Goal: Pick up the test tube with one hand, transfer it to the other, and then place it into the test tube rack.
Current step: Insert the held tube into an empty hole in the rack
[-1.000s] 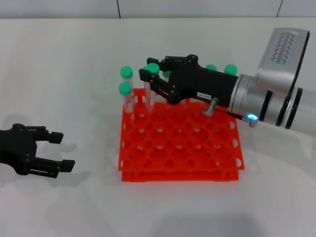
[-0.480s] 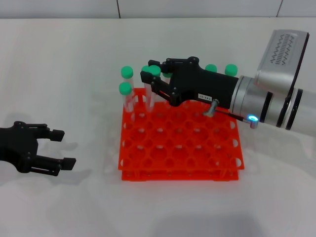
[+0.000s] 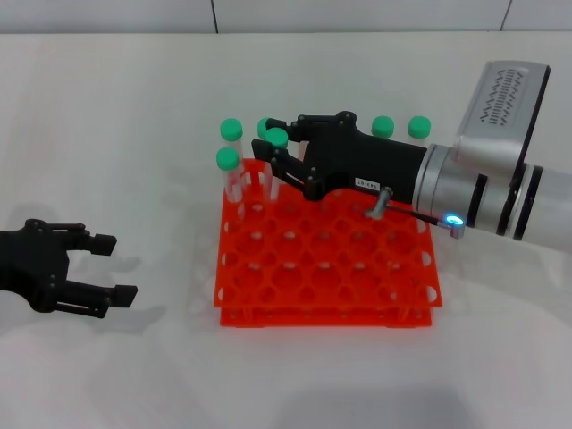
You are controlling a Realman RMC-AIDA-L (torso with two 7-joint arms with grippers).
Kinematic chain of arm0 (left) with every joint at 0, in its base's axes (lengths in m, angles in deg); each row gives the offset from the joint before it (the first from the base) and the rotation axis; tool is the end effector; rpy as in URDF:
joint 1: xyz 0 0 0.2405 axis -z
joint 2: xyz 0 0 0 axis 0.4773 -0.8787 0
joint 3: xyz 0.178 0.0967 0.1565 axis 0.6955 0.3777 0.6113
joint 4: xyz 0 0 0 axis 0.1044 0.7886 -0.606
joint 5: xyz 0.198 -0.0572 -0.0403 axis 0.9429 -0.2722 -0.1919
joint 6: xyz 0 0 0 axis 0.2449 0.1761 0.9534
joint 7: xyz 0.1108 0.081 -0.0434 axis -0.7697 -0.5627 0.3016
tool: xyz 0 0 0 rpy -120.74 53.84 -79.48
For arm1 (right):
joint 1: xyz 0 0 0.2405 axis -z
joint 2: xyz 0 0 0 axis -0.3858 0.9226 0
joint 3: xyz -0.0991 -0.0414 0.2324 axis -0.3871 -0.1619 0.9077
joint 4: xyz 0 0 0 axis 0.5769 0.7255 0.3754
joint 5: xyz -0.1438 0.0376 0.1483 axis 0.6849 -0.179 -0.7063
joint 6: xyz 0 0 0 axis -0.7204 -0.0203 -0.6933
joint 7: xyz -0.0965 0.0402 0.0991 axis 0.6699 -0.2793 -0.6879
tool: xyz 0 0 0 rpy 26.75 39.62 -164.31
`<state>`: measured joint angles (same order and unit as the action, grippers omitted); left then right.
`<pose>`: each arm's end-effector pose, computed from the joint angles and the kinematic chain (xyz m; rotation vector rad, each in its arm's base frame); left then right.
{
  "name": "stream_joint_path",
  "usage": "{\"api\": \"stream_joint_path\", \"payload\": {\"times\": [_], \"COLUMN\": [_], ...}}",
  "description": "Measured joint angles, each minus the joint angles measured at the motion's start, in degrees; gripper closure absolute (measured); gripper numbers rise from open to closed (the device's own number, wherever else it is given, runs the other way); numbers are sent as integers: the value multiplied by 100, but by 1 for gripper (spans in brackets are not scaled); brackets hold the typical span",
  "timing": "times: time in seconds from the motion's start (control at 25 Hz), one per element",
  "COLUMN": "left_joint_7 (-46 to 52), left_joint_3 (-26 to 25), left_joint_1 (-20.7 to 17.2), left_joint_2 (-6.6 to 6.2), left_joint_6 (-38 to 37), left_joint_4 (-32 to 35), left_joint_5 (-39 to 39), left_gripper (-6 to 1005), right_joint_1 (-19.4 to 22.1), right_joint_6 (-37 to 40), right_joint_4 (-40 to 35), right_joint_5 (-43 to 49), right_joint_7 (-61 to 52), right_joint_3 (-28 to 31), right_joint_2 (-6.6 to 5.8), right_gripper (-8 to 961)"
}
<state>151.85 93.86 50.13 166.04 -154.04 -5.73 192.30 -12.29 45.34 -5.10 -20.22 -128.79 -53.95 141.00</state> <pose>-0.3001 0.2860 0.0709 -2.8655 -0.7755 -0.2156 0.1582 0.3546 -0.1008 -2.5783 0.3125 0.9071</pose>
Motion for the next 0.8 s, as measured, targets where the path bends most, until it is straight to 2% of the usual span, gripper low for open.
{"api": "stream_joint_path", "payload": {"times": [0.8], "left_joint_7": [-137], "left_joint_3": [-10], "left_joint_1": [8], "left_joint_2": [27], "left_joint_6": [-8], "left_joint_4": [-77], "left_joint_5": [2], "left_gripper": [111], "right_joint_1": [-231], "right_joint_6": [-33], "right_joint_4": [-17], "right_joint_5": [4], "right_joint_7": [-189], "right_joint_3": [-153], "right_joint_2": [0], "right_gripper": [687]}}
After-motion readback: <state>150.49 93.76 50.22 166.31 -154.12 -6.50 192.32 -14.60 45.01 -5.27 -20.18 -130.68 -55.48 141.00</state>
